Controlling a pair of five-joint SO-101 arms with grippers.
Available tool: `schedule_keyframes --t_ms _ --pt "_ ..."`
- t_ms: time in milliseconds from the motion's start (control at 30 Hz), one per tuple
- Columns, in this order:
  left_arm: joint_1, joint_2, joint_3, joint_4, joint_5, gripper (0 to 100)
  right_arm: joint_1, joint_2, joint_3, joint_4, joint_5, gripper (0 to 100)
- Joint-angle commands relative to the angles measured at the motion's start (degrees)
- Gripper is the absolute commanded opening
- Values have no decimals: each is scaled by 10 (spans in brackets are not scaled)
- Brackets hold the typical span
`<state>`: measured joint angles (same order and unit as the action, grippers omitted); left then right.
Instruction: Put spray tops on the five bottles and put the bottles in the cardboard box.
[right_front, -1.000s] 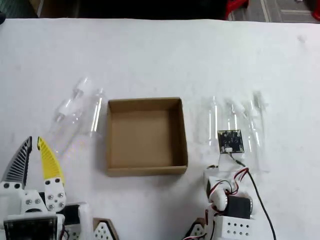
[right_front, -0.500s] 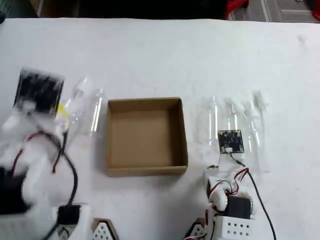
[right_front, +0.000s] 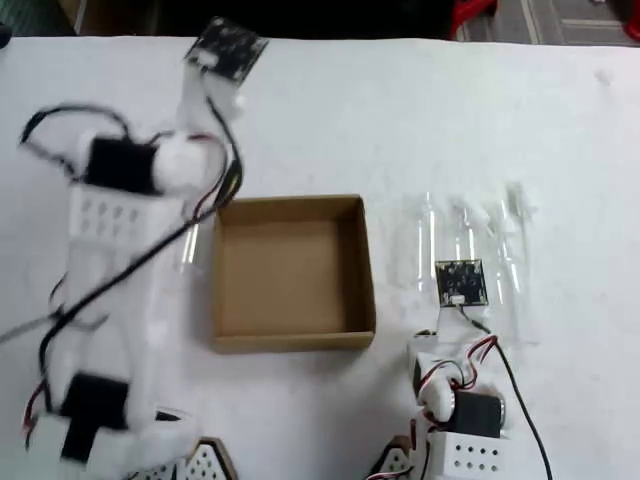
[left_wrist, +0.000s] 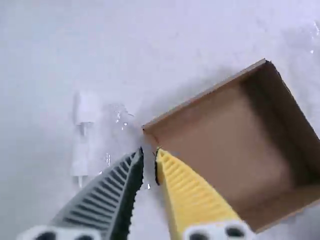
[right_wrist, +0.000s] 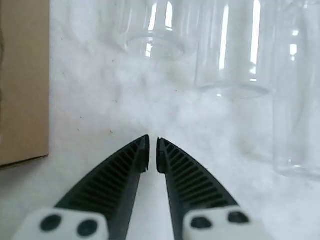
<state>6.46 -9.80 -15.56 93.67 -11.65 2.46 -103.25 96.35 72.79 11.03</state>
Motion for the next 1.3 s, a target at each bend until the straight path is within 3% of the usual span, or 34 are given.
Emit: schedule_keyframes --t_ms 0,233,400,567,867,1267 --pt "8 111 -131 34 11 54 2 -1 5 2 -5 15" --pt "-26 228 -268 41 11 55 2 -1 5 2 -5 15" --pt "-74 335 -335 41 11 124 2 -1 5 2 -5 15" --pt "-108 455 -435 41 11 133 2 -1 5 2 -5 15" --pt "-114 642 -608 41 11 135 2 -1 5 2 -5 15" --pt "-115 737 -684 73 55 136 2 -1 5 2 -5 15"
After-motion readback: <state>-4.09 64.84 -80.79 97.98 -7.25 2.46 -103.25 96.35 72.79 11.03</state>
